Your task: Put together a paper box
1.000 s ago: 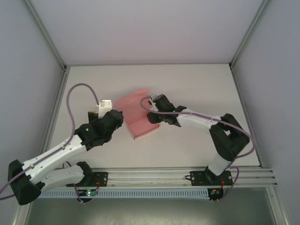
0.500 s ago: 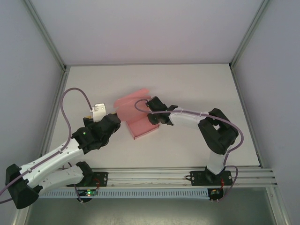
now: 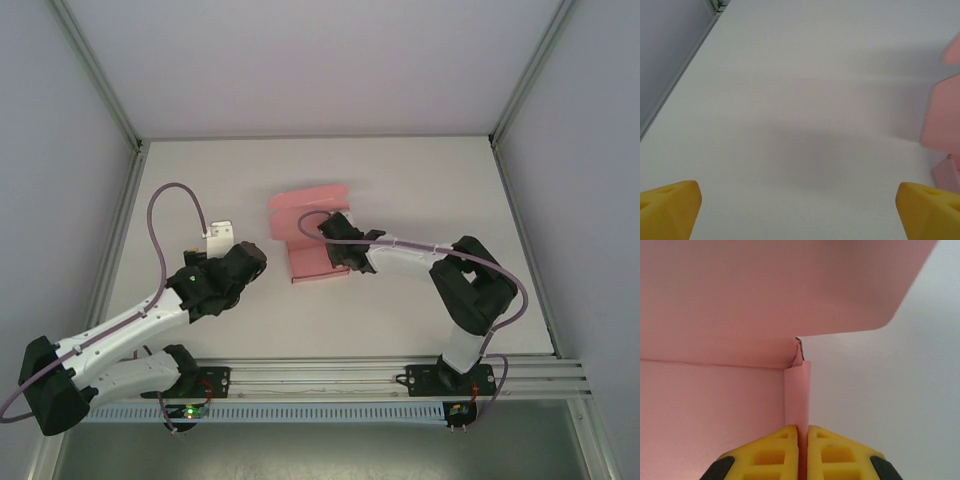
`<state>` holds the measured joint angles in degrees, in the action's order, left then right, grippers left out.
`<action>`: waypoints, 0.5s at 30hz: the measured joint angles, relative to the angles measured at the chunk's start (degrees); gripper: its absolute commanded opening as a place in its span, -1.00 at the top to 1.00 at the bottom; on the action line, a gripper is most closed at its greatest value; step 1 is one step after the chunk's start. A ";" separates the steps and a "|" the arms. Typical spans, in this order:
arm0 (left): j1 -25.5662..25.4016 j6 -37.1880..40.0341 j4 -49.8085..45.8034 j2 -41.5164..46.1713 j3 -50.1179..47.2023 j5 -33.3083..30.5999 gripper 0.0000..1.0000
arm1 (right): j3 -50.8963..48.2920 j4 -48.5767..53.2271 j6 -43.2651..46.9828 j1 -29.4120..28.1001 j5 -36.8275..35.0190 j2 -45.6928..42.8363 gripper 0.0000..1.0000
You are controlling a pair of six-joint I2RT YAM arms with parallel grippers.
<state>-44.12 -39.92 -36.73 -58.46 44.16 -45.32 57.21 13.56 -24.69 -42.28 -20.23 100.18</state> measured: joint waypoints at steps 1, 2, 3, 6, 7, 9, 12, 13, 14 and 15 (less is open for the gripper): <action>0.00 0.00 0.07 -0.48 0.26 0.02 -1.00 | -0.59 0.31 -1.60 0.00 -1.01 -0.48 0.82; 0.00 0.00 0.11 -0.98 0.57 0.02 -1.00 | -1.20 0.72 -3.19 0.00 -1.90 -1.03 0.82; 0.00 0.00 0.13 -1.49 0.94 0.04 -1.00 | -1.92 1.36 -5.27 0.00 -2.91 -1.68 0.81; 0.02 0.00 0.52 -3.23 2.01 0.15 -1.00 | -4.11 2.32 -10.01 -0.46 -4.96 -3.37 0.80; 0.02 0.00 0.74 -3.91 2.34 0.31 -1.00 | -4.61 2.47 -11.28 -0.79 -5.55 -3.74 0.80; 0.26 0.04 1.31 -5.31 2.99 0.76 -1.00 | -5.29 2.56 -13.31 -1.81 -6.58 -4.15 0.78; 0.74 0.52 2.38 -7.17 3.69 1.97 -1.00 | -5.38 2.71 -15.04 -2.91 -7.39 -4.15 0.67; 0.81 0.87 2.93 -7.63 3.72 2.47 -1.00 | -5.38 2.86 -15.39 -2.99 -7.50 -4.20 0.62; 0.96 1.33 3.56 -8.11 3.74 3.26 -1.00 | -5.38 3.06 -15.63 -2.99 -7.58 -4.24 0.58; 1.16 1.81 4.15 -8.48 3.74 3.96 -1.00 | -5.40 3.37 -15.63 -2.97 -7.78 -4.37 0.51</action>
<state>-42.96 -38.11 -32.58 -66.94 47.90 -41.36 51.81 16.93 -40.32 -45.25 -28.01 95.81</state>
